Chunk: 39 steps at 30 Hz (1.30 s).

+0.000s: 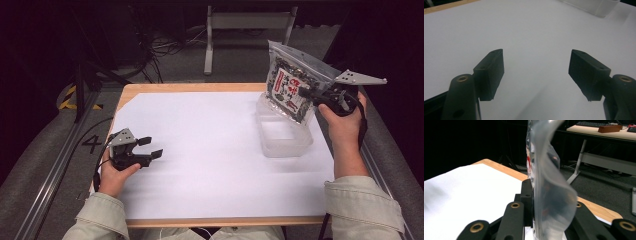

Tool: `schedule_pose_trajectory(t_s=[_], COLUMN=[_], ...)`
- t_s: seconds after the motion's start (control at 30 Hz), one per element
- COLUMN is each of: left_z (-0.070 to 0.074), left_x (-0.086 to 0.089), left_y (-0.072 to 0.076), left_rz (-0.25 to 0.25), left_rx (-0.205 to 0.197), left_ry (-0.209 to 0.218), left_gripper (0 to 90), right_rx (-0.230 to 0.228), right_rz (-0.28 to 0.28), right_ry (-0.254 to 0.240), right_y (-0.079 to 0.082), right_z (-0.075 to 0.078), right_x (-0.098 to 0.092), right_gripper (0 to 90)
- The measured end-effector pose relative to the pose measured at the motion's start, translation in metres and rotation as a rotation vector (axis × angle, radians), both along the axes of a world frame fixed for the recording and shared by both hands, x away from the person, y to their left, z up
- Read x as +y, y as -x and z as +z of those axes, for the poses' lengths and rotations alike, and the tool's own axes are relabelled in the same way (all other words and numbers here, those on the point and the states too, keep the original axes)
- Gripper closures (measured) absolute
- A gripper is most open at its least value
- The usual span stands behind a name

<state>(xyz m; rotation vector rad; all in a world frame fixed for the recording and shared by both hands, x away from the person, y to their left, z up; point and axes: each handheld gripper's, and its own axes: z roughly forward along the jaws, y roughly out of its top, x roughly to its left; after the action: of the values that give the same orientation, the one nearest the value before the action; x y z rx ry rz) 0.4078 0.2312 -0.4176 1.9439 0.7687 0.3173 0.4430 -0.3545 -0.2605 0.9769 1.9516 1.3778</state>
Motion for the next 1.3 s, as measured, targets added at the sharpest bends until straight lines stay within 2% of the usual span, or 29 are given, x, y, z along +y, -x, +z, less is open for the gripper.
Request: schedule_pose_trajectory(t_s=[0.43,0.63,1.03,1.3], left_z=[0.000,0.000,0.000,0.000], left_x=[0.000,0.001,0.000,0.001], left_y=[0.000,0.000,0.000,0.000], left_rz=[-0.002,0.001,-0.002,-0.003], left_rx=[0.002,0.002,0.014,0.009], left_ry=[0.000,0.000,0.003,0.002], left_gripper=[29.5,29.5,29.3,29.3], right_rx=[-0.020,0.009,0.053,0.046], right_rz=[-0.013,-0.001,0.002,0.013], right_ry=[0.021,0.051,0.023,0.023], right_y=[0.005,0.003,0.000,-0.001], right_z=[-0.001,-0.012,-0.034,-0.043], right_x=[-0.004,0.002,-0.003,-0.002], right_gripper=[75.9,75.9,75.9,75.9])
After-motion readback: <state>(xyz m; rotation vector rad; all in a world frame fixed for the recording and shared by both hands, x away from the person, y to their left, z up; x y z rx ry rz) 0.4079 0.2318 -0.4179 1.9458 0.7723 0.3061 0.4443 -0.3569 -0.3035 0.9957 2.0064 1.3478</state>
